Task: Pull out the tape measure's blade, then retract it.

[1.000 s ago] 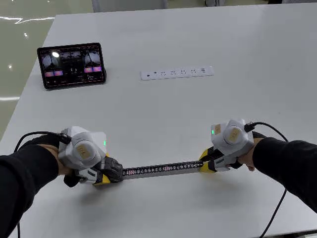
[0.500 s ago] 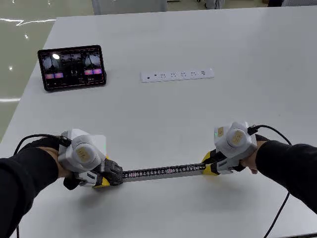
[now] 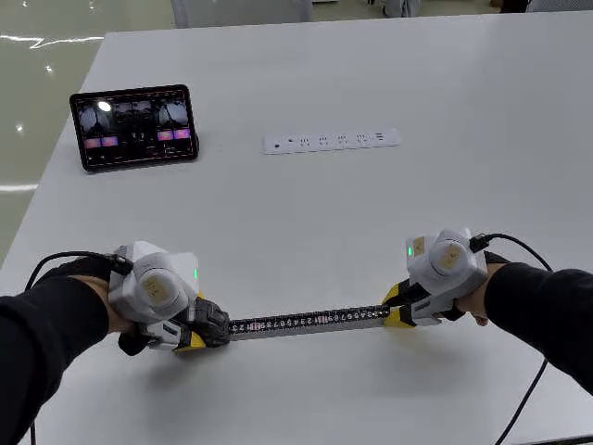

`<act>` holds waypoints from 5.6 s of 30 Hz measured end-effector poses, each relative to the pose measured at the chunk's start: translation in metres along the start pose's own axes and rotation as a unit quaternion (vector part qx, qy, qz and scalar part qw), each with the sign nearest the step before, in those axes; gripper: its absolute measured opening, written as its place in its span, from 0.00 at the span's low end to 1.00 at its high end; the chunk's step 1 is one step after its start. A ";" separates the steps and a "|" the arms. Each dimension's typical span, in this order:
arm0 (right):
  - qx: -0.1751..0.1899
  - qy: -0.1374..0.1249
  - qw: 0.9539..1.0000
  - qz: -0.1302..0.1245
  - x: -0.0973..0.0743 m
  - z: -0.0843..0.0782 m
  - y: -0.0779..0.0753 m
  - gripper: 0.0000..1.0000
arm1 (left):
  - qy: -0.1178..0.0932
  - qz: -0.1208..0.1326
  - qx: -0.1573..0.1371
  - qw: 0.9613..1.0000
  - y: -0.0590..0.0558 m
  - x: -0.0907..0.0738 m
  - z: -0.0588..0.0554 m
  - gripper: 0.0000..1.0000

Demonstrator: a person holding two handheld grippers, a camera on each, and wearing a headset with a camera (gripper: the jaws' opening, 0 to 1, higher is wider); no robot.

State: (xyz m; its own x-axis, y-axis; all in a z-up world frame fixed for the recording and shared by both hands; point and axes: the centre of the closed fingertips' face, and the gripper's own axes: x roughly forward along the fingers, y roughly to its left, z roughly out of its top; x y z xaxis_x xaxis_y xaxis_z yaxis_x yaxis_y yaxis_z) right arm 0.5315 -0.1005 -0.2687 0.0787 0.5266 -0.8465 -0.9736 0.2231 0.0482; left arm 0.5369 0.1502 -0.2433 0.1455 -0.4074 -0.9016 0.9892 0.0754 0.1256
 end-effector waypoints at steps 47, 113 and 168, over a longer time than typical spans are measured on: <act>-0.093 0.051 0.994 -0.003 -0.001 -0.003 0.001 0.13 | -0.010 0.030 -0.003 0.999 0.007 -0.004 0.000 0.38; 0.126 -0.118 0.975 -0.138 -0.081 -0.018 0.022 0.70 | -0.195 0.170 -0.358 0.897 -0.006 -0.081 -0.048 0.99; 0.186 -0.122 0.954 -0.200 -0.131 -0.093 0.065 0.99 | -0.191 0.207 -0.360 0.889 -0.039 -0.102 -0.085 0.99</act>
State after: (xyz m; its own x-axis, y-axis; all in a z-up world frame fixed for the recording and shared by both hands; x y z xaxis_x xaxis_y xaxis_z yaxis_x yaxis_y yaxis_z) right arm 0.4385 -0.2312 -0.2038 0.5195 0.5030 -0.6907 -0.7153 0.6982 -0.0295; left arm 0.4822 0.2664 -0.1918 0.6264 -0.4783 -0.6156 0.6026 0.7980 -0.0067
